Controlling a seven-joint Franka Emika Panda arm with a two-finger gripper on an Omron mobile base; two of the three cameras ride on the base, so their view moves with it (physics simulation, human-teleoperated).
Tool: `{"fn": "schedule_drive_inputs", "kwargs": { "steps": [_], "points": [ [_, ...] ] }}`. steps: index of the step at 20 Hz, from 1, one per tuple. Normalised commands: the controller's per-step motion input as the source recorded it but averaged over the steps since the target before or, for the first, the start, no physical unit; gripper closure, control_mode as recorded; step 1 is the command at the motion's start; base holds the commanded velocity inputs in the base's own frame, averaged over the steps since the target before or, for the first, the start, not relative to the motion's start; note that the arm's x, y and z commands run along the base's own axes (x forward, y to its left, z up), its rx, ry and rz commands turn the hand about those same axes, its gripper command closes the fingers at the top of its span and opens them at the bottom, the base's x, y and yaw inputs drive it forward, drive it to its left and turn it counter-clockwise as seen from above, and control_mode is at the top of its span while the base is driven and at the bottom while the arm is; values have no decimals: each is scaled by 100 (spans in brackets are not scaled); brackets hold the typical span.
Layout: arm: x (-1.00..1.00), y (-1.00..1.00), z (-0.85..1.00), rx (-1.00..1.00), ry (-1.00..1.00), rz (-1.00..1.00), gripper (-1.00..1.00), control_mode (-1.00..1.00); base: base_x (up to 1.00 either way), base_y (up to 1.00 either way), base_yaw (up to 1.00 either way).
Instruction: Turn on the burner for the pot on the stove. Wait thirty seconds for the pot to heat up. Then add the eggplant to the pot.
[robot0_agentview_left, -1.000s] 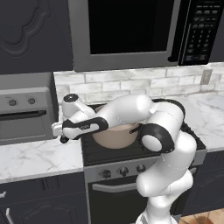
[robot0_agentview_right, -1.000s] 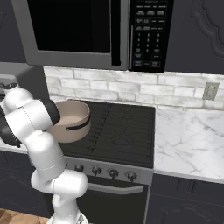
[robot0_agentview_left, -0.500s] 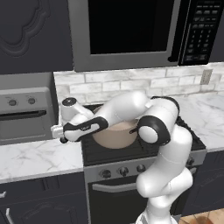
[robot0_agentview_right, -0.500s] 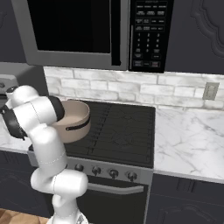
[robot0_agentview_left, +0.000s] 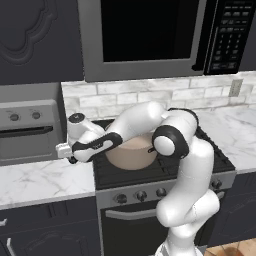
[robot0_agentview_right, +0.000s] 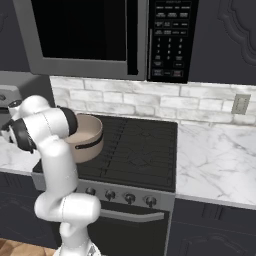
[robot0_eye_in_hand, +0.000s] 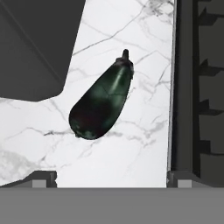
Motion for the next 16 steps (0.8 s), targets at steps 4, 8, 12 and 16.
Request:
{"fn": "schedule_drive_inputs", "kwargs": {
  "steps": [4,8,12,16],
  "points": [
    [14,11,-5,0,0,-2,-100,-100,0,0,0],
    [11,7,-11,0,0,-1,-100,-100,0,0,0],
    [13,6,-14,0,0,-1,-100,-100,0,0,0],
    [16,5,-13,0,0,-1,-100,-100,0,0,0]
  ]
}}
